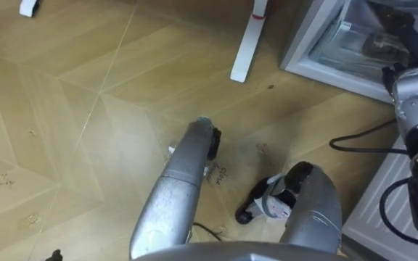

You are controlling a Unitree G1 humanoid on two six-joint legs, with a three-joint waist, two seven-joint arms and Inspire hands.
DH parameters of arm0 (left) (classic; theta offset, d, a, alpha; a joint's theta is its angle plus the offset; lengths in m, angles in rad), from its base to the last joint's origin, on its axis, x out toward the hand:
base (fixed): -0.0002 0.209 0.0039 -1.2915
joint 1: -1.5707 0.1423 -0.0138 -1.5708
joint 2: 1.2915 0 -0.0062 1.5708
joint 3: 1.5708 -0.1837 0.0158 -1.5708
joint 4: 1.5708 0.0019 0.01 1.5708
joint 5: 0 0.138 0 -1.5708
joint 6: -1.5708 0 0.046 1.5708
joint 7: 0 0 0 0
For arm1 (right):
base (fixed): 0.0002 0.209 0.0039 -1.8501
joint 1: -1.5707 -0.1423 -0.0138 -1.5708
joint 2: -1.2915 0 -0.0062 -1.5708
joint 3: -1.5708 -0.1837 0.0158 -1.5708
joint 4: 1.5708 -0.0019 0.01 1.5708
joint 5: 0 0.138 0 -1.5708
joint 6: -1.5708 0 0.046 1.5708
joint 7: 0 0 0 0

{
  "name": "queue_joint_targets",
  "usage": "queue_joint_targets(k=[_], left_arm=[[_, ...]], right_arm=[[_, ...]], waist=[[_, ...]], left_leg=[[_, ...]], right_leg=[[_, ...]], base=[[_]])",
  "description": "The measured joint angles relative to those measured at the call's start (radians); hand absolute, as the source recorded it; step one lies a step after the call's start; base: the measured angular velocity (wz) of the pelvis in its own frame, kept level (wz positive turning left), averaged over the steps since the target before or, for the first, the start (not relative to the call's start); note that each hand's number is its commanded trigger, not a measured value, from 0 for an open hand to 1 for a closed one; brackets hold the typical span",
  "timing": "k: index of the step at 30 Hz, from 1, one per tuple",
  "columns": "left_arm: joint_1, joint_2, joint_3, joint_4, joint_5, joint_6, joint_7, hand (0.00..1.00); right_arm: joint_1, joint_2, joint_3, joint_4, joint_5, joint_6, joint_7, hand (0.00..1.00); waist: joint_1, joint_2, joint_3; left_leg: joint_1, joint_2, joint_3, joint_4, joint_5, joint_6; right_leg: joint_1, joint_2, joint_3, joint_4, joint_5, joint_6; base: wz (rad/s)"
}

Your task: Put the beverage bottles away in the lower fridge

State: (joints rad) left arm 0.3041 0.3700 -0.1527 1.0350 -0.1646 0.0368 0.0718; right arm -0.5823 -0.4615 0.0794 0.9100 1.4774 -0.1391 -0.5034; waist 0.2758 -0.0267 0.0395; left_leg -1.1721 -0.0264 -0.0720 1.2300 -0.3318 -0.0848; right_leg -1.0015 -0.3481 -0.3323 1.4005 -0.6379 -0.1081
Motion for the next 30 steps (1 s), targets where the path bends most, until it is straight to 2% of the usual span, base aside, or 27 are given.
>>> queue_joint_targets(k=[3, 6, 9, 18, 25, 30], left_arm=[[0.007, 0.000, 0.000, -0.001, 0.000, -0.007, 0.010, 0.00], [0.019, 0.000, 0.000, -0.011, 0.000, -0.020, 0.015, 0.00], [0.059, -0.001, 0.000, -0.066, 0.002, -0.024, 0.027, 0.00], [0.088, -0.001, -0.005, -0.074, 0.002, -0.043, 0.062, 0.00], [0.090, -0.010, -0.007, -0.072, 0.000, -0.058, 0.092, 0.00], [0.088, -0.010, -0.008, -0.072, 0.000, -0.059, 0.112, 0.00]], right_arm=[[-0.008, -0.008, -0.003, -0.070, -0.052, -0.002, -0.056, 0.00], [-0.043, -0.008, -0.004, -0.103, -0.074, -0.002, -0.105, 0.00], [-0.046, -0.009, -0.004, -0.140, -0.074, 0.021, -0.139, 0.00], [-0.046, -0.009, -0.003, -0.178, -0.079, 0.030, -0.201, 0.00], [-0.046, -0.007, 0.018, -0.256, -0.161, 0.047, -0.341, 0.00], [-0.047, -0.007, 0.036, -0.270, -0.195, 0.047, -0.383, 0.00]], waist=[[0.005, 0.018, -0.0015], [0.005, 0.021, -0.0018], [-0.019, 0.025, -0.0024], [-0.036, 0.032, -0.0038], [-0.038, 0.033, -0.0043], [-0.034, 0.033, -0.0045]], left_leg=[[0.008, -0.003, -0.001, 0.005, -0.008, 0.003], [0.011, -0.006, -0.001, 0.005, -0.014, -0.001], [0.012, -0.008, -0.001, 0.004, -0.015, -0.001], [0.017, -0.023, -0.002, 0.002, -0.017, 0.004], [0.018, -0.023, 0.003, 0.001, -0.016, 0.009], [0.022, -0.024, 0.005, 0.001, -0.016, 0.011]], right_leg=[[0.012, -0.001, -0.001, 0.005, -0.010, -0.005], [0.017, -0.004, -0.003, 0.008, -0.025, -0.005], [0.032, -0.019, -0.022, 0.009, -0.033, -0.013], [0.041, -0.034, -0.026, 0.009, -0.043, 0.002], [0.043, -0.036, -0.025, 0.008, -0.043, 0.011], [0.046, -0.036, -0.021, 0.008, -0.042, 0.013]], base=[[0.06], [0.08], [0.12], [0.05], [0.00], [0.00]])
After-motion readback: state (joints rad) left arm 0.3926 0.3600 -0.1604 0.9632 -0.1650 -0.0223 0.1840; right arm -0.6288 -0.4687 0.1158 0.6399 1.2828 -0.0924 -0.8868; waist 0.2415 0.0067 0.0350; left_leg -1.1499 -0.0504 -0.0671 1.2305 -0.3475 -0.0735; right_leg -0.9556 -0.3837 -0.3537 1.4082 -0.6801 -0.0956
